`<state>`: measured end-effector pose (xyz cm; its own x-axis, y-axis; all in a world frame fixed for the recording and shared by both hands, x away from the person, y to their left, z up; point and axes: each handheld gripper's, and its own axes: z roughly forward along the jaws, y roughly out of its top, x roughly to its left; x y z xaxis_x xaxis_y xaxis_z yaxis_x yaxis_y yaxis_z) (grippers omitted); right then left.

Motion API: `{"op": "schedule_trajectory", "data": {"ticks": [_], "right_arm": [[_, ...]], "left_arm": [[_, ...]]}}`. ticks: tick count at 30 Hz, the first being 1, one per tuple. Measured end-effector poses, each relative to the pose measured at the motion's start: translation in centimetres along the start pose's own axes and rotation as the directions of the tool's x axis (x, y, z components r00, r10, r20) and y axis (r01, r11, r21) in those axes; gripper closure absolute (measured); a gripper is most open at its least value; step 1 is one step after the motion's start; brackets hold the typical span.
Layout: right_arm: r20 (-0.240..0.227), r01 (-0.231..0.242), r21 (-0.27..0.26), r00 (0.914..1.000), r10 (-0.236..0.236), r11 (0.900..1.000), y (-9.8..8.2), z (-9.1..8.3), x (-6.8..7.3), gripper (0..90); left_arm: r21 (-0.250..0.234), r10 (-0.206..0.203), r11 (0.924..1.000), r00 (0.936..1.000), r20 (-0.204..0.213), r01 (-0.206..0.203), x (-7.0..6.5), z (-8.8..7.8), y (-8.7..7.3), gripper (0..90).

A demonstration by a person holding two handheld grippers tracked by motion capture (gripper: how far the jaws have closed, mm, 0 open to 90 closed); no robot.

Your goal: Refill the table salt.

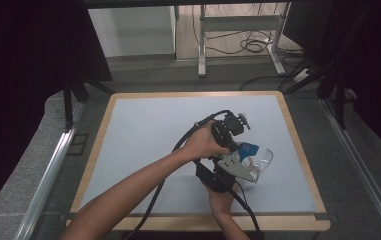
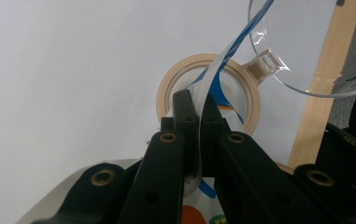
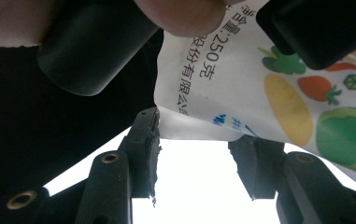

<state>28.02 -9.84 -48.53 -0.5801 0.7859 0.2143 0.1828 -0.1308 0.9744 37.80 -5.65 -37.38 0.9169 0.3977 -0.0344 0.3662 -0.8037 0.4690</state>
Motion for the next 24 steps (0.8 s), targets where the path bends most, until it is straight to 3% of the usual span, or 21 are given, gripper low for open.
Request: {"op": "schedule_trajectory", "data": {"ticks": [24], "right_arm": [[0.007, -0.006, -0.009, 1.0, 0.006, 1.0, 0.14, -0.12, -0.01, 54.1]], "left_arm": [[-0.002, 0.005, 1.0, 1.0, 0.0, -0.005, -0.13, -0.07, 0.17, 90.0]]}}
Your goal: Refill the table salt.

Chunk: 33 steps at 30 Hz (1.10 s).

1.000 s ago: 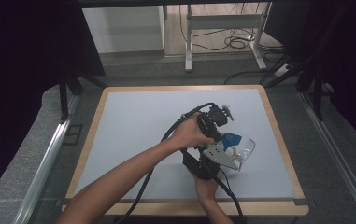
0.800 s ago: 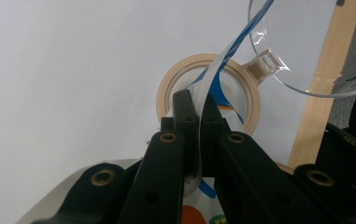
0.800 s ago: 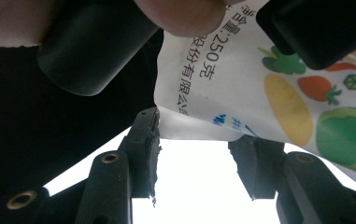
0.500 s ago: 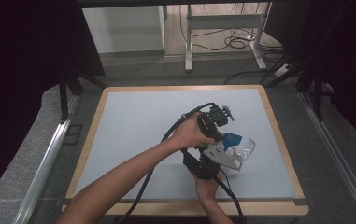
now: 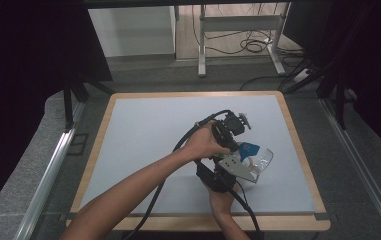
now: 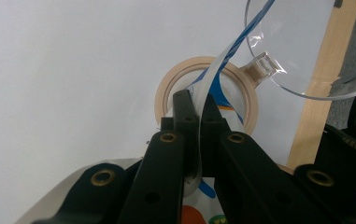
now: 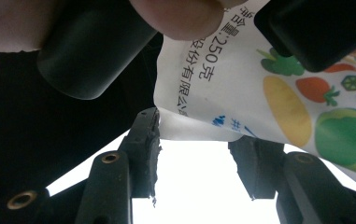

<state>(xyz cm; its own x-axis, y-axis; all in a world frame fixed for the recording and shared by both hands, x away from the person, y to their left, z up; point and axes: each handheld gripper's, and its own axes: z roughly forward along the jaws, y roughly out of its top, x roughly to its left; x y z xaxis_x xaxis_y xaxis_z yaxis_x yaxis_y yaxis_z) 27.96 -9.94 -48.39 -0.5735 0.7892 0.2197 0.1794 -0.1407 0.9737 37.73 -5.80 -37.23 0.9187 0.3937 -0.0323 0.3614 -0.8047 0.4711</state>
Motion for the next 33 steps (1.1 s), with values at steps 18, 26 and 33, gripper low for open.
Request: {"op": "schedule_trajectory", "data": {"ticks": [18, 26, 33], "right_arm": [[0.0, -0.006, -0.009, 1.0, 0.006, 1.0, 0.06, -0.27, 0.2, 54.0], [0.002, -0.003, -0.009, 1.0, 0.003, 1.0, 0.04, -0.24, 0.18, 54.1], [0.004, -0.004, -0.008, 1.0, 0.004, 1.0, 0.06, -0.26, 0.13, 54.1]], "left_arm": [[0.001, 0.002, 1.0, 1.0, 0.0, -0.002, -0.11, -0.19, -0.03, 90.0], [0.002, 0.002, 1.0, 1.0, 0.001, -0.002, -0.09, -0.13, 0.01, 90.0], [0.001, 0.002, 1.0, 1.0, 0.0, -0.002, -0.09, -0.12, 0.04, 90.0]]}}
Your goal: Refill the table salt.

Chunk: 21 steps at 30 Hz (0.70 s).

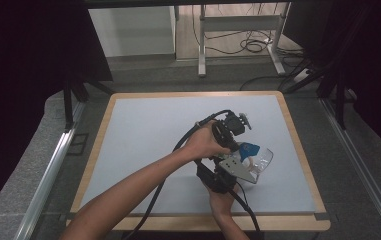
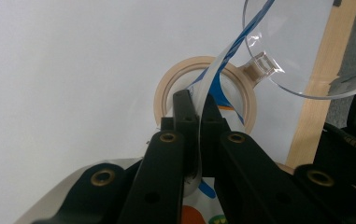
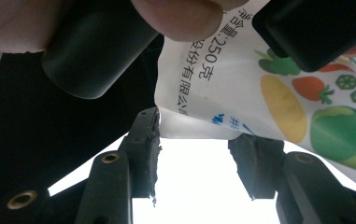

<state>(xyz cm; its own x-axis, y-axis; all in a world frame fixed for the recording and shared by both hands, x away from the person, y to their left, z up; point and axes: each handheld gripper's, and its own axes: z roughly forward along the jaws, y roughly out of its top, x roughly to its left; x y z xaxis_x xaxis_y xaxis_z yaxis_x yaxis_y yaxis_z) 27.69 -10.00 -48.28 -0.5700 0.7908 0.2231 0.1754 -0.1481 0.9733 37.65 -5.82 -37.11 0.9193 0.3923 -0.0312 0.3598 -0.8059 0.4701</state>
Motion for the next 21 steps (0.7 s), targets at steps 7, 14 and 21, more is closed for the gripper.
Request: {"op": "schedule_trajectory", "data": {"ticks": [7, 14, 21], "right_arm": [[0.001, 0.004, 0.0, 1.0, -0.004, 1.0, -0.02, 0.0, 0.01, 54.1], [0.005, 0.001, -0.002, 1.0, -0.001, 1.0, -0.03, -0.06, 0.04, 54.2], [0.008, 0.006, -0.006, 1.0, -0.006, 1.0, -0.06, -0.11, 0.09, 54.2]], "left_arm": [[-0.001, 0.001, 1.0, 1.0, 0.001, -0.001, -0.02, -0.01, -0.02, 90.0], [0.0, 0.002, 1.0, 1.0, 0.002, -0.002, -0.06, 0.04, 0.01, 90.0], [-0.005, 0.009, 0.9999, 0.9999, 0.007, -0.009, -0.08, -0.04, -0.02, 90.0]]}}
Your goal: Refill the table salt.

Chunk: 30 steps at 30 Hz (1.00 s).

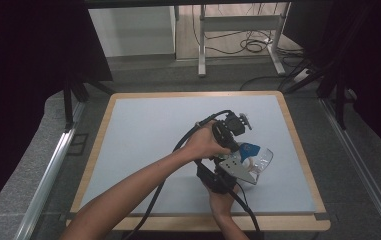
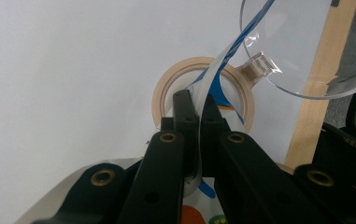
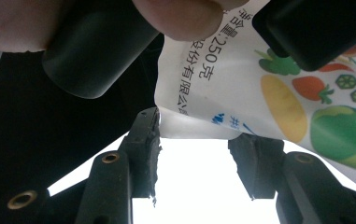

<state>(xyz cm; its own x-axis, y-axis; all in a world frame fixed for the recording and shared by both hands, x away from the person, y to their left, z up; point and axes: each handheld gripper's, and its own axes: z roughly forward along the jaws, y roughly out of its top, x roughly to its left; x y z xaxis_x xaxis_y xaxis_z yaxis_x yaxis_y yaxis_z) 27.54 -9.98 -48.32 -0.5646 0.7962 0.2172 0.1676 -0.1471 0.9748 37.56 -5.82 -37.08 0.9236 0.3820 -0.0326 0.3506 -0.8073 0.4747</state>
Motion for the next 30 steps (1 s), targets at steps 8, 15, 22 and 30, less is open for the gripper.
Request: {"op": "schedule_trajectory", "data": {"ticks": [8, 15, 22, 30], "right_arm": [[-0.003, 0.005, -0.001, 1.0, -0.005, 1.0, -0.2, -0.1, 0.1, 54.2], [-0.001, 0.002, 0.012, 1.0, -0.002, 1.0, -0.6, -0.1, 0.1, 54.1], [0.017, 0.013, 0.031, 0.9998, -0.013, 0.999, -1.5, -0.1, 0.5, 53.5], [0.033, 0.016, 0.057, 0.9993, -0.018, 0.998, -2.6, -0.1, 0.5, 53.5]], "left_arm": [[-0.009, -0.009, 0.9999, 1.0, 0.004, 0.009, 0.0, 0.0, -0.3, 90.0], [-0.008, -0.012, 0.9999, 0.9999, 0.009, 0.012, 0.1, 0.2, -0.5, 90.0], [-0.013, -0.03, 0.9995, 0.9995, 0.013, 0.03, 0.5, 0.2, -1.2, 90.0], [-0.042, -0.042, 0.9982, 0.9987, 0.028, 0.043, 0.8, -0.2, -2.0, 90.0]]}}
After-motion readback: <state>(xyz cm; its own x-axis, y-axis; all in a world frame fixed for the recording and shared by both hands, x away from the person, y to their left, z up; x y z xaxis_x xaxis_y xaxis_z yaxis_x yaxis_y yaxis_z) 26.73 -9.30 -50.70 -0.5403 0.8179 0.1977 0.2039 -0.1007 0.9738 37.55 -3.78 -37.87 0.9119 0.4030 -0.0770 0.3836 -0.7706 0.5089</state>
